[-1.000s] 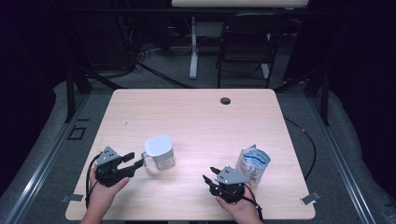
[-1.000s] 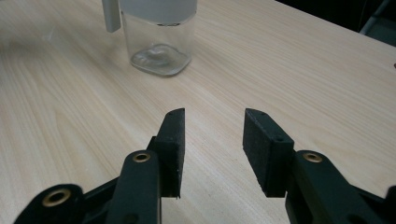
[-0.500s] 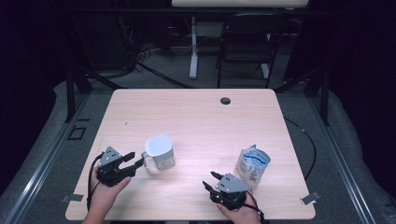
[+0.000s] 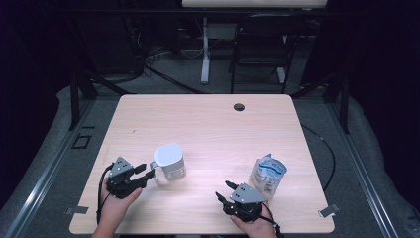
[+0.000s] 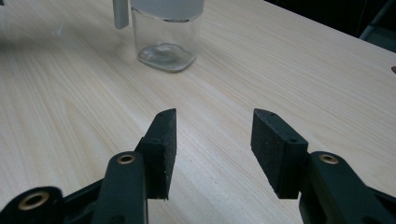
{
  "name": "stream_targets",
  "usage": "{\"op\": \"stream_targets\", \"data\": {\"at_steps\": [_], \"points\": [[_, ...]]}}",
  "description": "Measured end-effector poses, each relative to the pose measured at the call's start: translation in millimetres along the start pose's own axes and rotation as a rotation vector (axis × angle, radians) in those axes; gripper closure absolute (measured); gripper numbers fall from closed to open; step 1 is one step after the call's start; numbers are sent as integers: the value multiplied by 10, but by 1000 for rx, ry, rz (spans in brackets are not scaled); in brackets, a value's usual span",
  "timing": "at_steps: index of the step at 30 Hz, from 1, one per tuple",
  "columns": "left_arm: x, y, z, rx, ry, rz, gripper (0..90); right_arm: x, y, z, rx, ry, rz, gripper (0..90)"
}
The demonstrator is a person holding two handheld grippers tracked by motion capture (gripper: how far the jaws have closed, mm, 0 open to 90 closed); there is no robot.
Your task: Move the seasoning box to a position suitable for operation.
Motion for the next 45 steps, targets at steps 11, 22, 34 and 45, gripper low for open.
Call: {"op": "stream_targets", "data": {"at_steps": [11, 22, 34, 45], "points": [[-17, 90, -13, 14, -1, -24, 593, -1, -1, 23, 6, 6, 6, 505], [-41, 190, -42, 23, 2, -33, 623, -51, -41, 55, 1, 29, 11, 502], [-37, 211, -46, 36, 46, -41, 667, -61, -48, 74, 12, 35, 8, 501], [-58, 209, -49, 44, 81, -52, 683, -49, -45, 72, 16, 31, 3, 520]]}}
Point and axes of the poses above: each handheld gripper's, and its own axes: y roughly forward along the jaws, z roughly out of its underside, x roughly to its left, the point moved 2 cm from there along y, roughly forward along the jaws, and after that the axes turned 14 degrees about y, right-handed, at the moved point
